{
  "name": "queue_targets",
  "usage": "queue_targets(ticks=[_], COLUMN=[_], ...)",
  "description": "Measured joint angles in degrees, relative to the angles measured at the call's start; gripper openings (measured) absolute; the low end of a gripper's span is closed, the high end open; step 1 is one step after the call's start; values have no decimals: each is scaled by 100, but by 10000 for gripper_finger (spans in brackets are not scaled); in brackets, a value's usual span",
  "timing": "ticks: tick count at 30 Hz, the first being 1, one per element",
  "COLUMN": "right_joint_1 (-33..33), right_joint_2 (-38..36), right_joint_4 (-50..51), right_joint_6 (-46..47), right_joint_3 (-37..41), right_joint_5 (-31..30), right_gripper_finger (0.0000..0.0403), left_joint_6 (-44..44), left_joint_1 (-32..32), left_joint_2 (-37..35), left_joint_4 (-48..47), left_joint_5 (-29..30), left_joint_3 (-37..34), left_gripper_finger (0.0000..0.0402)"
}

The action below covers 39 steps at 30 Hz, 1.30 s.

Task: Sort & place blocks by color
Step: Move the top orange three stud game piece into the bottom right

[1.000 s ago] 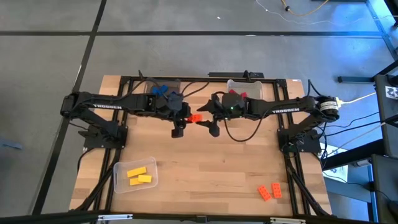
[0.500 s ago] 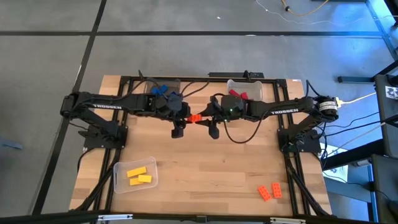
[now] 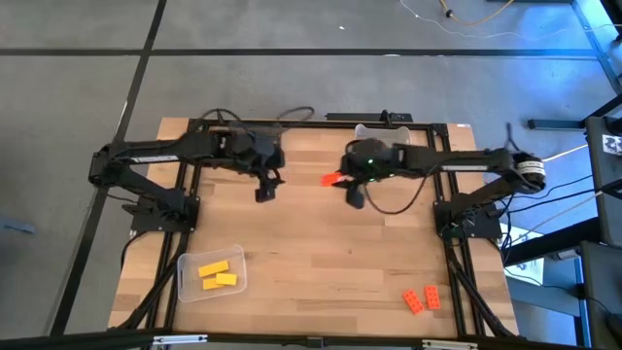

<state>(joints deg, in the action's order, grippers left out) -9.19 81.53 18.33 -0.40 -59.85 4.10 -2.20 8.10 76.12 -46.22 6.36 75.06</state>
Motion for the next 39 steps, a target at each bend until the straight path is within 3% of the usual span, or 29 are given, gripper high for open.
queue_targets(ticks=[3,8,13,17,25,27,30,33,39], right_joint_1=[-178,-267,8,275,458,467,712,1381,3394], right_joint_2=[-558,-1999,-3394,-3971,-3982,-3908,-3650,-3262,-2461], right_joint_4=[701,874,119,-928,-1184,-1102,-747,-121,254], right_joint_6=[2,697,1899,2460,2727,2899,3341,3851,5302], right_joint_3=[213,1162,2188,2803,2939,2862,2521,2120,1621], right_joint_5=[-11,-237,-543,-621,-949,-615,527,1271,1362], right_gripper_finger=[136,135,136,136,136,135,136,136,136], left_joint_6=[94,588,1353,1816,2010,2009,2009,2009,2009], left_joint_1=[121,187,53,-57,-88,-90,-88,-88,-89], left_joint_2=[-460,-1599,-2781,-3356,-3578,-3578,-3578,-3578,-3576], left_joint_4=[199,1741,3879,5131,5763,5806,5799,5799,5792], left_joint_5=[34,57,-4,8,104,104,106,106,106], left_joint_3=[-195,-1357,-2921,-3838,-4239,-4240,-4240,-4240,-4240], left_gripper_finger=[263,264,264,262,262,262,262,262,262])
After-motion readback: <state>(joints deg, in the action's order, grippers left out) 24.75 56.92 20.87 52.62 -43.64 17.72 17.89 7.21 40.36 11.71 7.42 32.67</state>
